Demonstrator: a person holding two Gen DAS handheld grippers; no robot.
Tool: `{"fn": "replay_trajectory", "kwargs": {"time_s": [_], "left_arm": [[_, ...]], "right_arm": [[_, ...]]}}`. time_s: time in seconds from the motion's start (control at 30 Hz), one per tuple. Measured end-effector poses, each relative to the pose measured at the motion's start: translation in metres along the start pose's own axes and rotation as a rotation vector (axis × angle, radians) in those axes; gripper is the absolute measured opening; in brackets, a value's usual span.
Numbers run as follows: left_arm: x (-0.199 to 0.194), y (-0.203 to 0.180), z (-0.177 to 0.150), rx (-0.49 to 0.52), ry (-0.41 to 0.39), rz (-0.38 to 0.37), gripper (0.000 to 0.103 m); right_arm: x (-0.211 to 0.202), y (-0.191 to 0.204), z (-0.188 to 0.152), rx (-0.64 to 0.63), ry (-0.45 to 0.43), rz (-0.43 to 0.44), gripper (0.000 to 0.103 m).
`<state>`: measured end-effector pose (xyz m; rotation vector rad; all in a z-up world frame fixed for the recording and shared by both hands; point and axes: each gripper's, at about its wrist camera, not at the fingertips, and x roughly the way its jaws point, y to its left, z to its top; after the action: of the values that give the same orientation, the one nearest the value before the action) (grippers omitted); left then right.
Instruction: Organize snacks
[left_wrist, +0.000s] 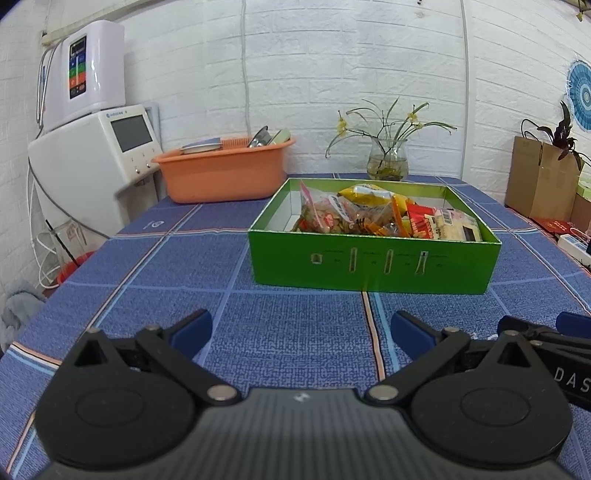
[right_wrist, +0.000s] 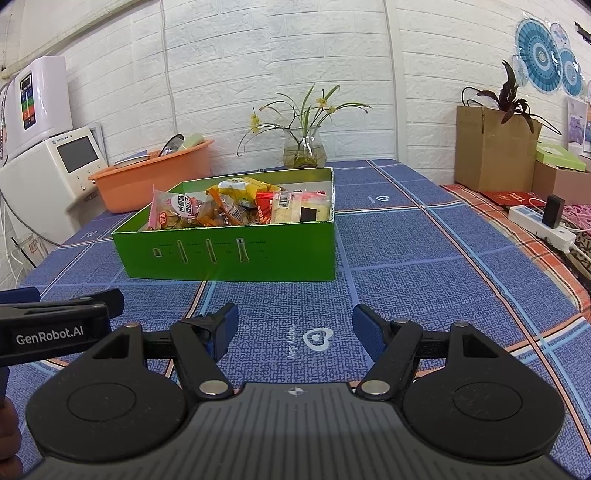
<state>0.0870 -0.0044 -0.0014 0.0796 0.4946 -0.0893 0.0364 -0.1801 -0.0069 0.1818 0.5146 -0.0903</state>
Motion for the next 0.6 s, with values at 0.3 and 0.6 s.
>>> {"fn": "replay_trajectory", "kwargs": {"time_s": [0.3,0.6], "left_arm": [[0.0001,0.0006,-0.0013,-0.002,0.000,0.004,0.103],[0.0003,0.0008,-0.0025,0.003,0.001,-0.001,0.103]], "right_arm": [[0.0007,-0.0016,-0.0002,0.009,0.003,-0.002,0.103],[0.0008,-0.0012,-0.0016,0.008,0.006,-0.002,0.103]]}}
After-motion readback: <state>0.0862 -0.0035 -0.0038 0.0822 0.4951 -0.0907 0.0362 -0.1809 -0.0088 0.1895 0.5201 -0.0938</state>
